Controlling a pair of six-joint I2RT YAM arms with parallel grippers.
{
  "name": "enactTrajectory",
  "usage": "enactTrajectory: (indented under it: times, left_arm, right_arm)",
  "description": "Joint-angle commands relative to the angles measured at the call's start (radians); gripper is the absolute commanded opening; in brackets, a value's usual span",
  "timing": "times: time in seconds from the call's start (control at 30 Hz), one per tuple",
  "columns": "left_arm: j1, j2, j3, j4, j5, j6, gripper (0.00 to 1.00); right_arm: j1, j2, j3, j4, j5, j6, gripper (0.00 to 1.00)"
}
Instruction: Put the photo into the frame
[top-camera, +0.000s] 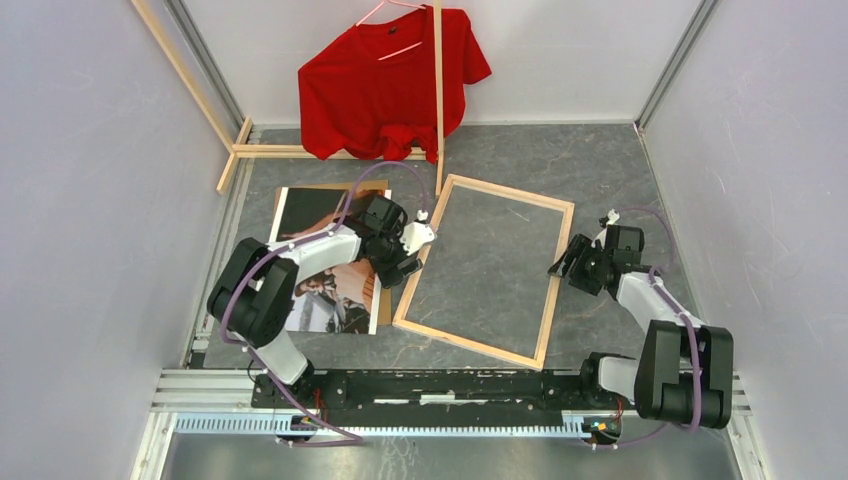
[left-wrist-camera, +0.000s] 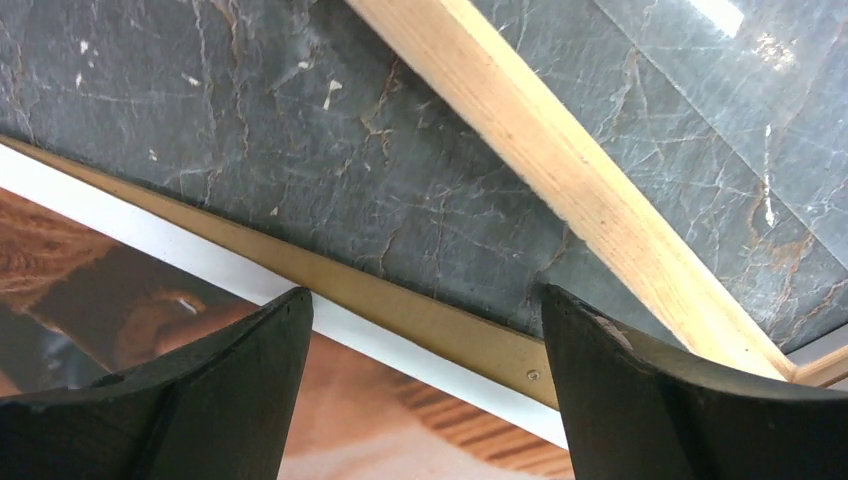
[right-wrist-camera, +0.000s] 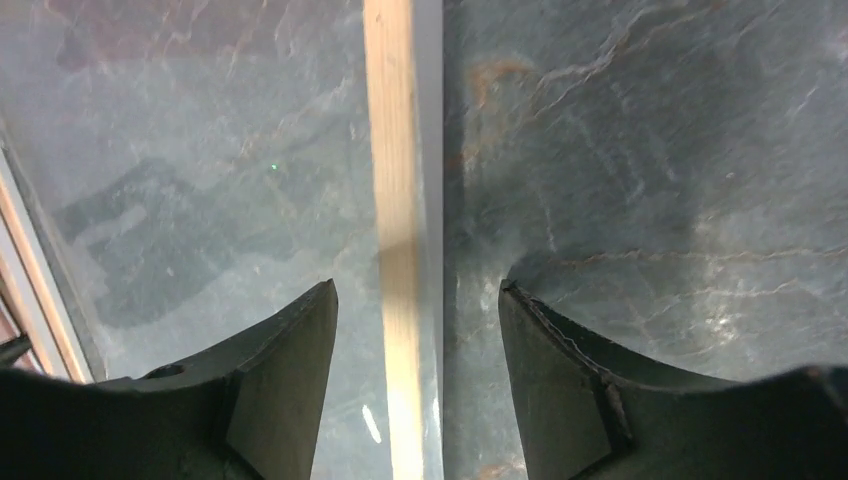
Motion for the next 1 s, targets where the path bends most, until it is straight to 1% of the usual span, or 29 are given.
enactTrajectory:
  times: [0.0, 0.1, 0.17, 0.4, 0.6, 0.7, 0.77, 0.97]
  left_arm:
    - [-0.033, 0.047, -0.010, 0.046, 0.023, 0.000, 0.89]
    - [-0.057, 0.075, -0.006, 0.047, 0.029, -0.006, 0.87]
    - [-0.070, 0.085, -0.008, 0.048, 0.040, -0.007, 0.87]
    - [-0.148, 0.087, 0.004, 0.018, 0.095, -0.009, 0.86]
    - [-0.284, 0.096, 0.004, -0.010, 0.165, -0.033, 0.86]
    - [-0.362, 0.134, 0.023, -0.012, 0.173, -0.045, 0.86]
    - [-0.401, 0.168, 0.052, -0.015, 0.170, -0.041, 0.86]
    - [-0.473, 0.319, 0.233, -0.057, 0.170, -0.018, 0.86]
  right_arm:
    - [-0.019, 0.061, 0.011, 0.108, -0.064, 0.008, 0.66]
    - [-0.035, 0.120, 0.034, 0.173, -0.142, 0.045, 0.65]
    - [-0.047, 0.167, 0.066, 0.186, -0.169, 0.064, 0.64]
    - [-0.067, 0.287, 0.183, 0.223, -0.145, 0.124, 0.63]
    - [-0.069, 0.443, 0.332, 0.220, -0.188, 0.153, 0.61]
    - [-0.068, 0.484, 0.384, 0.208, -0.155, 0.152, 0.61]
    - [-0.068, 0.516, 0.442, 0.162, -0.116, 0.117, 0.60]
    - [-0.086, 0.563, 0.526, 0.091, -0.024, 0.053, 0.60]
